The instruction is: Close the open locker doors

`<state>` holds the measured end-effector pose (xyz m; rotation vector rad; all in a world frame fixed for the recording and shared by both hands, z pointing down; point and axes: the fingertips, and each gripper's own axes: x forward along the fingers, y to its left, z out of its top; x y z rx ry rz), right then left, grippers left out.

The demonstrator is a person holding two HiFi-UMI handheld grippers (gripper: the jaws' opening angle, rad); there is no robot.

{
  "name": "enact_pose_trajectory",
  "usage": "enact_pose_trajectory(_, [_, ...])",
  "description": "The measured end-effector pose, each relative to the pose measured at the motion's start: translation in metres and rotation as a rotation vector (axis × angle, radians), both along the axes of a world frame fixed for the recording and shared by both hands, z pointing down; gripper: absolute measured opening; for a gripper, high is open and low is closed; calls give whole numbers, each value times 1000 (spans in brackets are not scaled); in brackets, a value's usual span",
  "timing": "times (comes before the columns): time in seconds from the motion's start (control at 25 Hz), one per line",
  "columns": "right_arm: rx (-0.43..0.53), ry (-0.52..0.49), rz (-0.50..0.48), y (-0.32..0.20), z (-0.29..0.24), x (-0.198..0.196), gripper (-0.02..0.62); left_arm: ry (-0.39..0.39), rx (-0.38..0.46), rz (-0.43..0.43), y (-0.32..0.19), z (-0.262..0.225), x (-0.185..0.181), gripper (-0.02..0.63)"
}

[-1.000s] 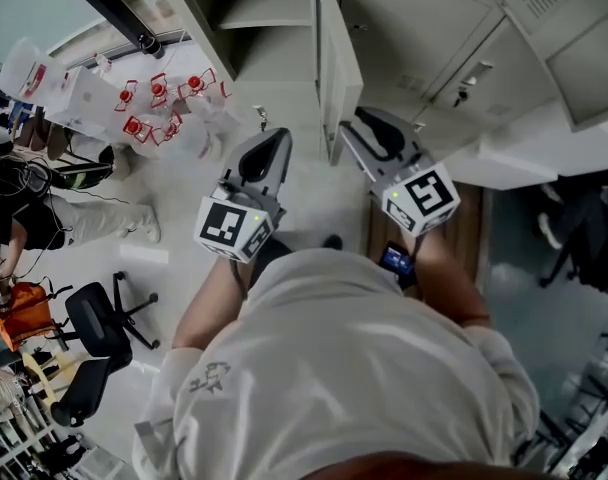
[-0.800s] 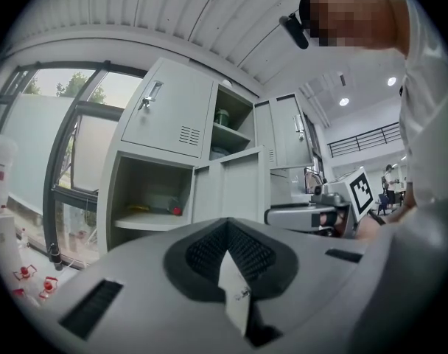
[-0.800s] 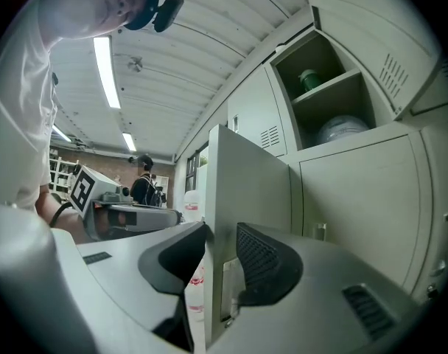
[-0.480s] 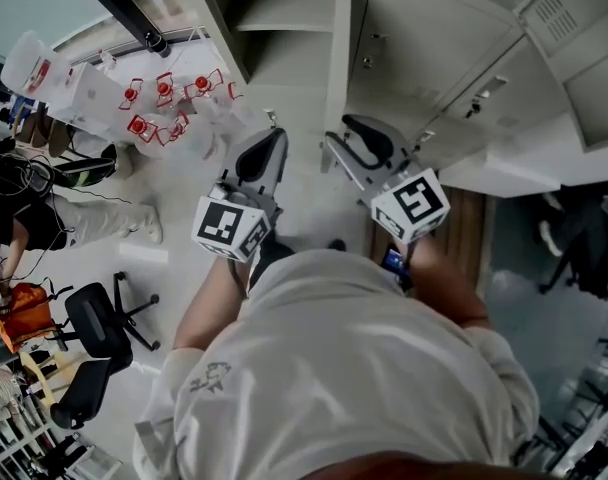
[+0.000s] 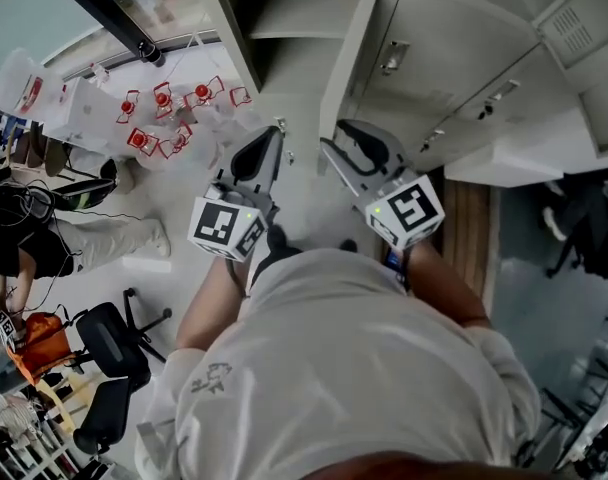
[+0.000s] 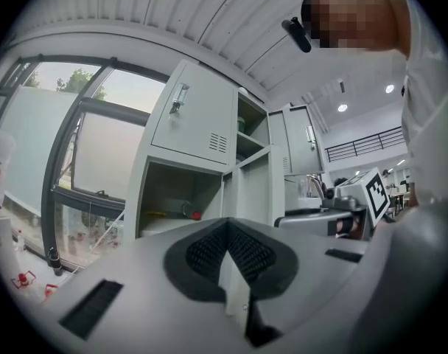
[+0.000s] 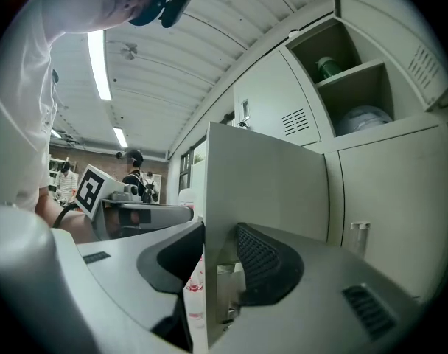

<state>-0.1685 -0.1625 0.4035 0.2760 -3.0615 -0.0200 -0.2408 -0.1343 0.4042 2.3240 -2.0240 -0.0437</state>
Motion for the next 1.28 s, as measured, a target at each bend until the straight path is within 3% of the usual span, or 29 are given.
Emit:
enact_pose_trajectory(0.72, [38,28,308,-14,9,-111,135,-34,22,154,4,-11,-107,-5])
enact_pose_trajectory(1.28, [89,36,401,-53,12,-173,133,-10,25,163,20,-6,-157,-5])
